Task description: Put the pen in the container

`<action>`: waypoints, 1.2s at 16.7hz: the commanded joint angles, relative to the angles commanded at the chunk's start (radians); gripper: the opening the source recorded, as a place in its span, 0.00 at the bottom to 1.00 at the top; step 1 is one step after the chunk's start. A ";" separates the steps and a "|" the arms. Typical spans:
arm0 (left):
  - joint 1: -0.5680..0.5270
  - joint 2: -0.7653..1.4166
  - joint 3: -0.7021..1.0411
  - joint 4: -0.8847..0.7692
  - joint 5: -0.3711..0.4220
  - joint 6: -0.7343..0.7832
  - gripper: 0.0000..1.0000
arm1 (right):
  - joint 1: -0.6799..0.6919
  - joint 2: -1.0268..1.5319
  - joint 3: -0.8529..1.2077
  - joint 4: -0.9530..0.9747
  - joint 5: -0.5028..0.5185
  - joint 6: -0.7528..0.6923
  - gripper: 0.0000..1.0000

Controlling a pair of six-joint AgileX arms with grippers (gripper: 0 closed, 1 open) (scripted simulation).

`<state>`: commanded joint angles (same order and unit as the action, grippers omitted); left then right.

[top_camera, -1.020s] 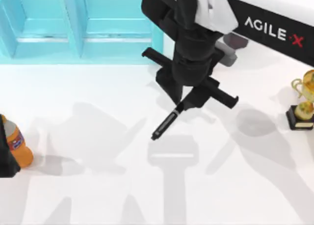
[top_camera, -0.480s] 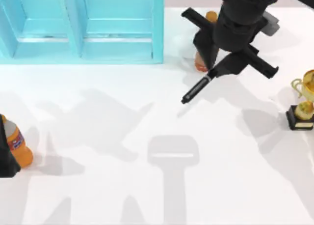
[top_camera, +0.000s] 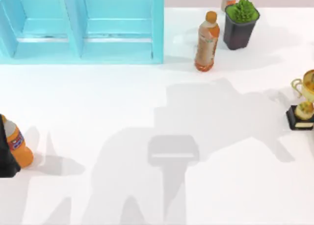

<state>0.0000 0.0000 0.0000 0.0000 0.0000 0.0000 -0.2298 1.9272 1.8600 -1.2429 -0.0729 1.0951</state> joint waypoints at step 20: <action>0.000 0.000 0.000 0.000 0.000 0.000 1.00 | -0.304 0.005 -0.232 0.183 -0.012 -0.081 0.00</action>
<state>0.0000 0.0000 0.0000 0.0000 0.0000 0.0000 -0.5336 1.9325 1.6282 -1.0595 -0.0848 1.0142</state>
